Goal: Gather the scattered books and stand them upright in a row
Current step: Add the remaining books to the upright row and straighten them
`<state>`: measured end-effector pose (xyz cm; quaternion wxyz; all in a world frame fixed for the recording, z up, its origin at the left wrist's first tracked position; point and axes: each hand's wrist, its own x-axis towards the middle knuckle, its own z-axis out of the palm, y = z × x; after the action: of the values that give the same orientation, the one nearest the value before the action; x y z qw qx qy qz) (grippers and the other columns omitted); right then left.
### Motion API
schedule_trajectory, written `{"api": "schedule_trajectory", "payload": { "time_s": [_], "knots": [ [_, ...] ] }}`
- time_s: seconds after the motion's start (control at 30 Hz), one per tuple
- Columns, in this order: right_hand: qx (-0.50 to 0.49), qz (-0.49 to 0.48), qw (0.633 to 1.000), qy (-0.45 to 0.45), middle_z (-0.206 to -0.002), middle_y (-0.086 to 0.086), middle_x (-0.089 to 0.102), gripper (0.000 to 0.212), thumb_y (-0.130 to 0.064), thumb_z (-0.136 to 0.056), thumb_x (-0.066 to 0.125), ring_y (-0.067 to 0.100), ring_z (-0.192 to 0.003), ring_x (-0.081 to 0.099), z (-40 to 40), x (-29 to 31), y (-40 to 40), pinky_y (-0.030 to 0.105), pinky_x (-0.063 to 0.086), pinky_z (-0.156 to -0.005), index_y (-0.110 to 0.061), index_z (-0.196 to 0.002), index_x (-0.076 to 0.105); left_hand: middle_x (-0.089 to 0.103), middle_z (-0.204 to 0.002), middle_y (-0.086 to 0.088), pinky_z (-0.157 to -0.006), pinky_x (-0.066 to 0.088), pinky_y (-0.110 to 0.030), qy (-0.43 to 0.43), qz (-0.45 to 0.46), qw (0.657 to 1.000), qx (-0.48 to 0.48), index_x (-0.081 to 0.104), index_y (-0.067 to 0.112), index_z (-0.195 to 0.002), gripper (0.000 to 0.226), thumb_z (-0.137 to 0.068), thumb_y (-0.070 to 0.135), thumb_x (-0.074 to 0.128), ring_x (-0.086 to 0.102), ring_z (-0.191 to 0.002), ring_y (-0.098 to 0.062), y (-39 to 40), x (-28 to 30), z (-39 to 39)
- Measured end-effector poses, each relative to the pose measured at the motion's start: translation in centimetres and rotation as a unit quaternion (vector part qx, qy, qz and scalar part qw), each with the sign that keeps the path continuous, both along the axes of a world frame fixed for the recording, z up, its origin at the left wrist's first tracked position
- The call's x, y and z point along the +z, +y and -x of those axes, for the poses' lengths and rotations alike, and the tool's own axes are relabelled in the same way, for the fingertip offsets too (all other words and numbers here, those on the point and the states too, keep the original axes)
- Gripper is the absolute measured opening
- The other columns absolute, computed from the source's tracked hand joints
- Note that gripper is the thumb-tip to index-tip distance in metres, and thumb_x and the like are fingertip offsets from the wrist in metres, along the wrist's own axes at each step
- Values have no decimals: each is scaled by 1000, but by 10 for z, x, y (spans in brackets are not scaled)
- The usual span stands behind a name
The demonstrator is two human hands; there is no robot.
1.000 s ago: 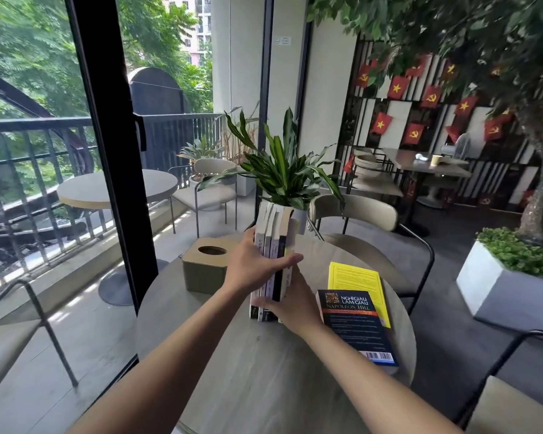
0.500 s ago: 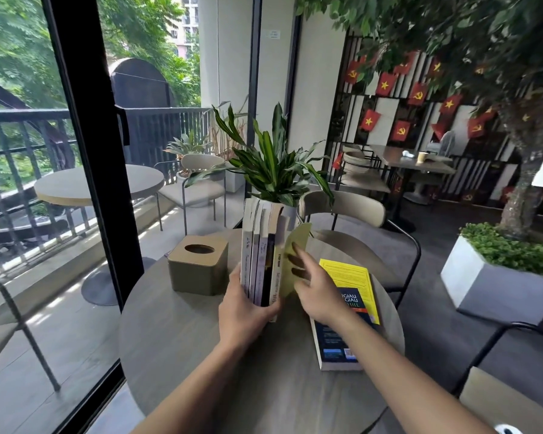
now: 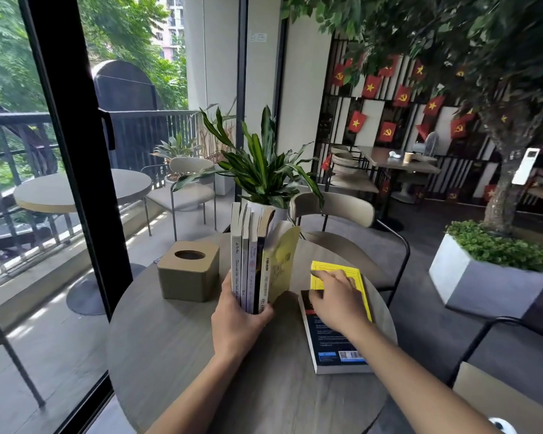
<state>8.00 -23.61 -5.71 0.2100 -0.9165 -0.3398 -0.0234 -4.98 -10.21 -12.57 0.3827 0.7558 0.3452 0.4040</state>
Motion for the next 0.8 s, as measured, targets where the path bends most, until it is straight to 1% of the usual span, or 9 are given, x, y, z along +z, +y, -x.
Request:
{"api": "schedule_trajectory", "payload": {
  "time_s": [0.07,0.17,0.3,0.4,0.5,0.57,0.63,0.7,0.8],
  "knots": [
    [-66,89,994,11,-141,13,40,63,-55,-88,54,34,-131,35,-9,-2,-14,46,37,-103,-22,-139,41,65,-117,4,-83,54,-35,-6,0,1000,-3,35,25,-142,91,-65,35,85,65,-100,-17,0,0,0],
    [-113,158,978,75,-147,18,34,100,-75,-72,58,36,-133,38,-21,-10,-28,47,40,-103,-11,-143,29,66,-116,5,-83,56,-36,-7,0,1000,-6,35,25,-141,91,-66,36,85,66,-100,-16,0,1,0],
    [-125,144,971,141,-141,15,47,130,-86,-53,62,31,-128,47,-31,-13,-36,41,45,-98,-3,-145,24,65,-118,5,-84,56,-36,-7,0,1000,-13,34,26,-142,91,-66,37,84,65,-101,-15,-1,2,2],
    [-126,98,973,168,-129,9,58,141,-91,-27,66,26,-117,56,-40,-18,-38,36,49,-92,-6,-136,41,64,-120,5,-83,54,-33,-11,3,1000,-21,34,27,-141,90,-67,38,84,63,-101,-13,-1,3,4],
    [-104,9,969,223,-100,-1,72,101,-79,-20,79,16,-92,67,-44,-23,-41,34,54,-86,-19,-101,71,64,-123,5,-84,54,-34,-10,0,1000,-25,33,26,-142,91,-68,37,84,63,-103,-13,-1,3,4],
    [-77,-55,958,272,-87,-1,75,64,-56,-39,91,16,-82,70,-43,-18,-42,34,56,-82,-17,-88,74,63,-124,5,-85,55,-34,-11,1,999,-31,33,27,-143,92,-68,37,84,61,-102,-10,-1,3,5],
    [-59,-98,954,276,-84,9,76,39,-38,-66,85,20,-76,70,-41,-11,-36,35,54,-75,-7,-86,73,61,-124,8,-84,53,-30,-15,5,999,-35,32,30,-142,92,-67,38,84,57,-98,-4,0,3,6],
    [-54,-135,960,238,-80,18,72,40,-35,-79,71,25,-71,66,-38,-4,-26,38,50,-67,5,-82,65,61,-125,10,-84,53,-29,-16,7,999,-37,31,32,-142,93,-66,39,84,56,-98,-2,0,2,6],
    [-53,-197,965,166,-68,7,62,30,-34,-82,63,29,-73,61,-28,10,-14,39,44,-63,-8,-70,54,61,-125,9,-85,54,-30,-17,6,999,-36,32,32,-142,93,-65,40,84,58,-101,-4,2,1,5]
  ]
}}
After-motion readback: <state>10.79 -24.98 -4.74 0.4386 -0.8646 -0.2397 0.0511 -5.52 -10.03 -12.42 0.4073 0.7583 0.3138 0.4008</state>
